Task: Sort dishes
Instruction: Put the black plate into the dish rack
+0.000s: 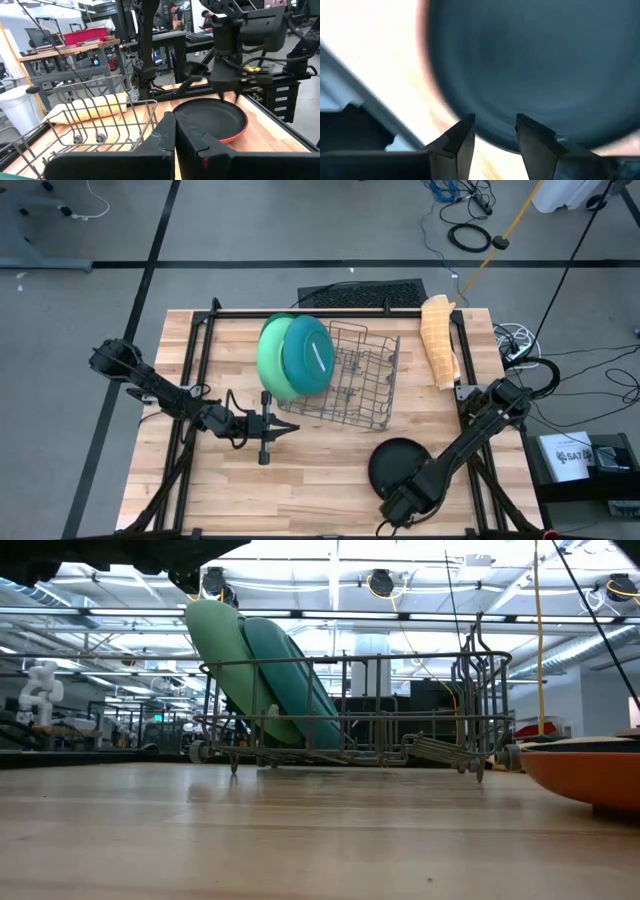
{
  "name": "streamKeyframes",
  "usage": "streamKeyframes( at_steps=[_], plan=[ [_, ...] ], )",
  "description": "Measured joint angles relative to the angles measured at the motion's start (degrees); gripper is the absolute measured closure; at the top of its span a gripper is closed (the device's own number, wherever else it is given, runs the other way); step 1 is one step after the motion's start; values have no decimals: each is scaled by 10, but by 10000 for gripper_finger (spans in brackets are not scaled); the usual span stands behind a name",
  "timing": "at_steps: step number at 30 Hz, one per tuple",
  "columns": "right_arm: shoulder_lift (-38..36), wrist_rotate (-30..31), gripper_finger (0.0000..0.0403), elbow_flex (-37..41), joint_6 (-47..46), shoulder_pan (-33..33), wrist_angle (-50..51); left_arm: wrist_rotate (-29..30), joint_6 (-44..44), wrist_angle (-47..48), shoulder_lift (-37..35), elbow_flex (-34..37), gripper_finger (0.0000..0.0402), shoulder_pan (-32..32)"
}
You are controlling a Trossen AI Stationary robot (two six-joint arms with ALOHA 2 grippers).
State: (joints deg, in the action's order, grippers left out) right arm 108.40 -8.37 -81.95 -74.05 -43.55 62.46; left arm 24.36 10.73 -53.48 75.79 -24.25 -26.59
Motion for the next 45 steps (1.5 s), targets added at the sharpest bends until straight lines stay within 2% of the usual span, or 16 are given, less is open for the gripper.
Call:
streamKeyframes(
  at_steps=[4,10,16,24,27,31,34,37,45],
  plan=[
    [8,-8,268,0,52,-13,-34,0,-3,0,0,0,400,0],
    [3,-1,268,0,4,-46,81,-2,-4,0,0,0,400,0],
    [-41,123,268,0,-86,-82,88,-2,-12,0,0,0,400,0],
    [-115,290,268,0,-243,-116,216,-2,-13,-2,0,0,400,0],
    [-145,351,268,12,-260,-111,234,-2,-13,-3,0,0,400,0],
    [-191,407,268,64,-241,-79,195,-2,-13,-5,0,0,400,0],
    [-221,406,268,122,-189,-45,125,-2,-13,-5,0,0,400,0],
    [-255,374,268,192,-152,-24,51,-2,-13,-5,0,0,400,0],
    [-352,265,268,373,-215,-42,-119,-2,-13,-1,0,0,400,0]
  ],
)
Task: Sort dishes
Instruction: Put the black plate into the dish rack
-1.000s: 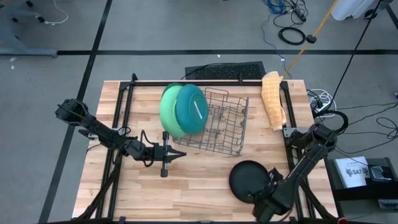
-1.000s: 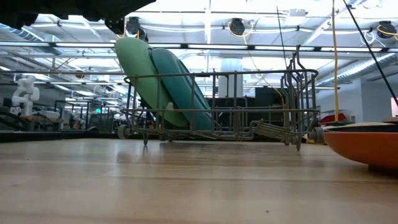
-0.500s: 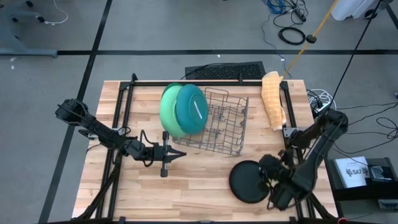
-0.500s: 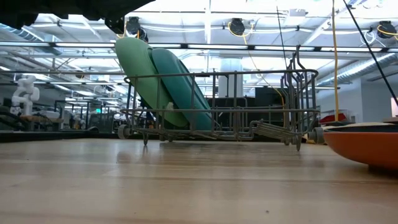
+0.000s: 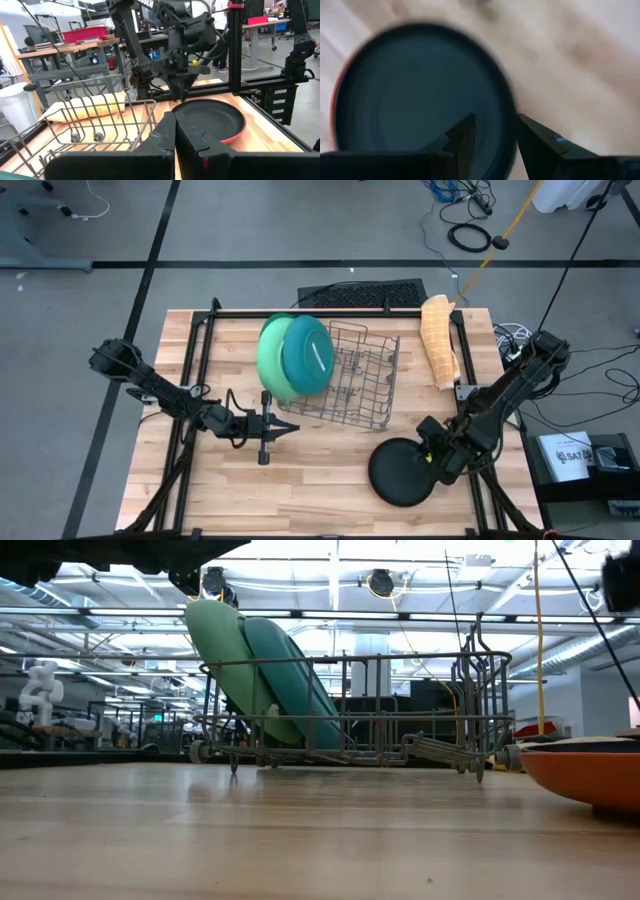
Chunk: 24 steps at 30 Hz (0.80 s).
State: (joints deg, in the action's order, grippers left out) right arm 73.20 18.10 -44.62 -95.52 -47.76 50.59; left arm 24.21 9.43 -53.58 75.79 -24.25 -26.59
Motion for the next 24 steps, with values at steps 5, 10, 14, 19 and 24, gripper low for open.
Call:
streamKeyframes(
  at_steps=[5,10,14,19,24],
  plan=[
    [-6,-35,268,48,-11,0,-61,0,0,1,0,0,400,0],
    [-1,-43,268,49,0,1,-41,0,0,1,0,0,400,0],
    [-7,-45,268,49,8,0,-58,0,0,1,0,0,400,0],
    [-17,-30,268,49,20,1,-51,0,1,1,0,0,400,0],
    [-16,-35,268,49,19,1,-2,0,2,3,0,0,400,0]
  ],
)
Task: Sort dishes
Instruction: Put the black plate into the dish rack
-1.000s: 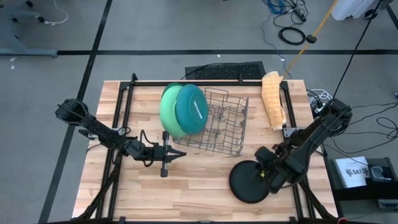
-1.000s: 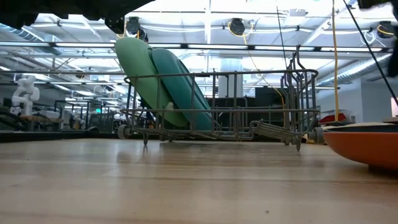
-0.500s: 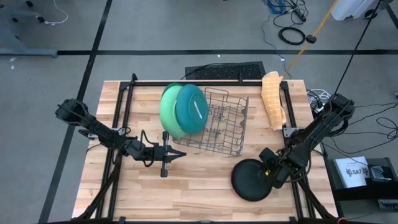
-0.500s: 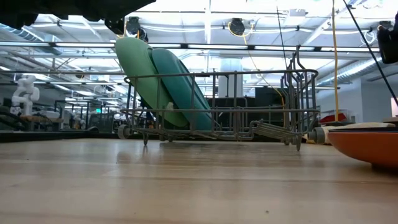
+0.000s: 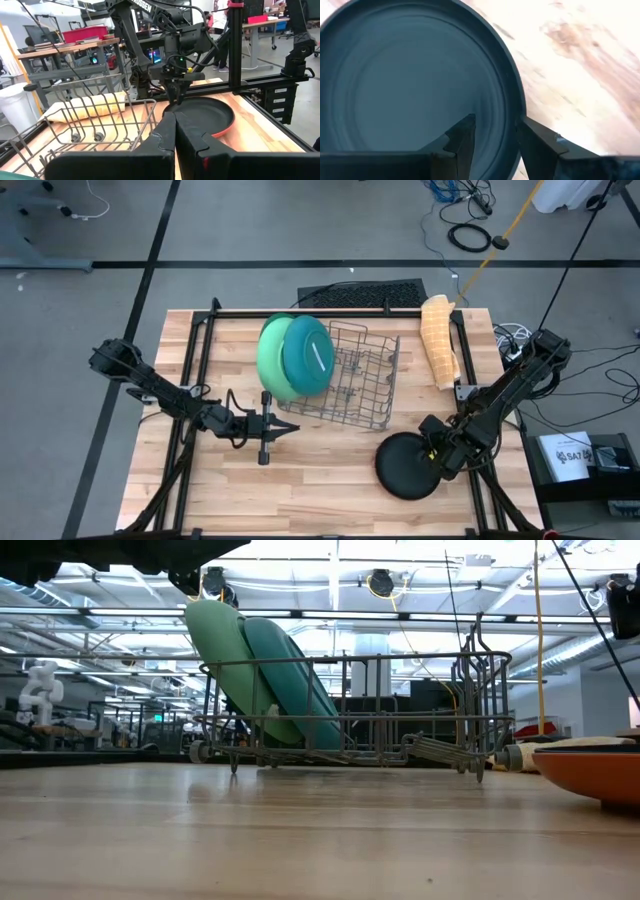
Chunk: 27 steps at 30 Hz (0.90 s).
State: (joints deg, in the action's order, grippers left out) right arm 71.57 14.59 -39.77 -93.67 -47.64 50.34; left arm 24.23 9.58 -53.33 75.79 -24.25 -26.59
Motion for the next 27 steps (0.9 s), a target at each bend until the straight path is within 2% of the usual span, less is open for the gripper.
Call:
streamKeyframes(
  at_steps=[4,12,16,27],
  plan=[
    [0,6,268,0,0,0,5,0,0,4,0,0,400,0],
    [-16,66,268,0,16,1,7,0,2,4,0,0,400,0],
    [-11,44,268,0,11,10,50,0,2,4,0,0,400,0],
    [-8,1,268,17,47,30,27,0,2,4,0,0,400,0]
  ],
)
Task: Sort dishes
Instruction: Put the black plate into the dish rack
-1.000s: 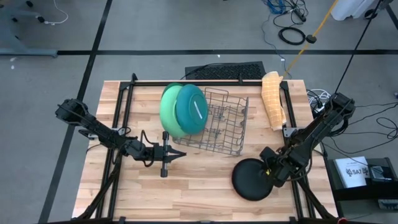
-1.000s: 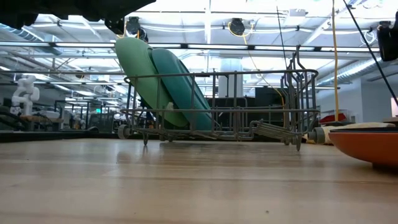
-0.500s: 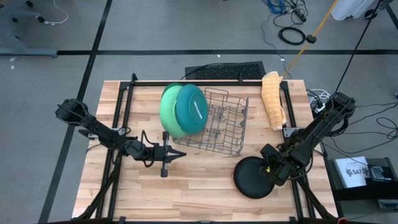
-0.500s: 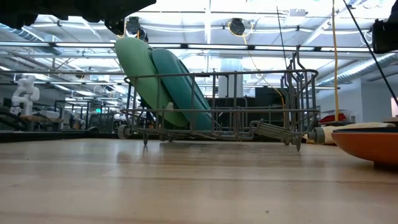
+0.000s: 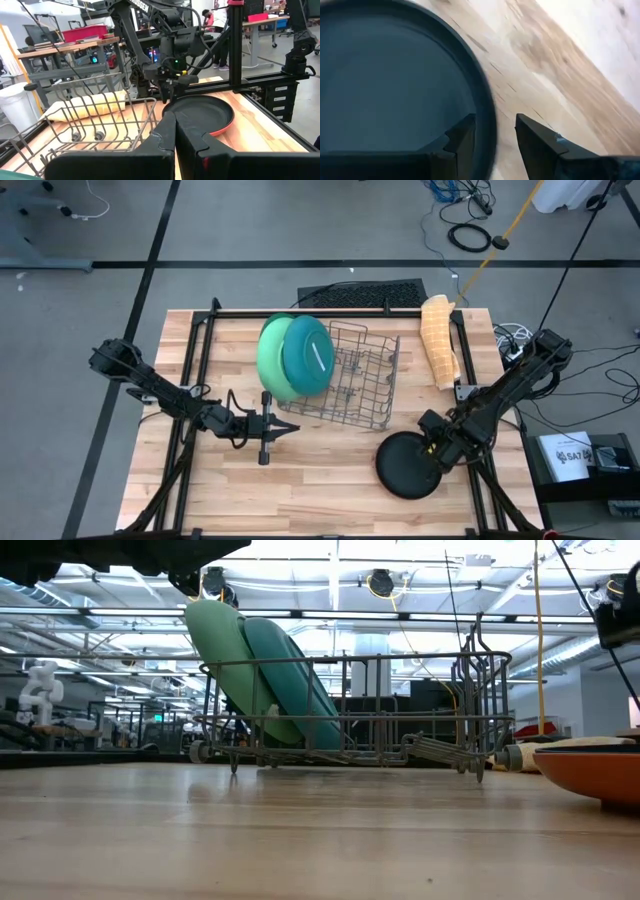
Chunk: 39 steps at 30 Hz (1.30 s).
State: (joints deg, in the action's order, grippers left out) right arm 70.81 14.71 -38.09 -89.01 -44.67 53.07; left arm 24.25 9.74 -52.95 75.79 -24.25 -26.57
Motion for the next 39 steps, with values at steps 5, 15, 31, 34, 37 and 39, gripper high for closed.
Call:
streamKeyframes(
  at_steps=[5,15,31,34,37,39],
  plan=[
    [0,-5,268,23,-2,0,-30,0,-3,0,0,0,400,0],
    [0,-5,313,51,13,1,-121,0,-4,-1,0,0,400,4],
    [0,-11,398,38,65,1,-184,0,-4,-1,0,0,400,3],
    [0,-7,399,21,87,1,-178,0,-4,-1,0,0,400,3],
    [0,5,400,2,97,1,-167,0,-4,-1,0,0,400,3],
    [-1,15,400,-11,105,1,-155,0,-4,-1,0,0,400,3]
  ],
)
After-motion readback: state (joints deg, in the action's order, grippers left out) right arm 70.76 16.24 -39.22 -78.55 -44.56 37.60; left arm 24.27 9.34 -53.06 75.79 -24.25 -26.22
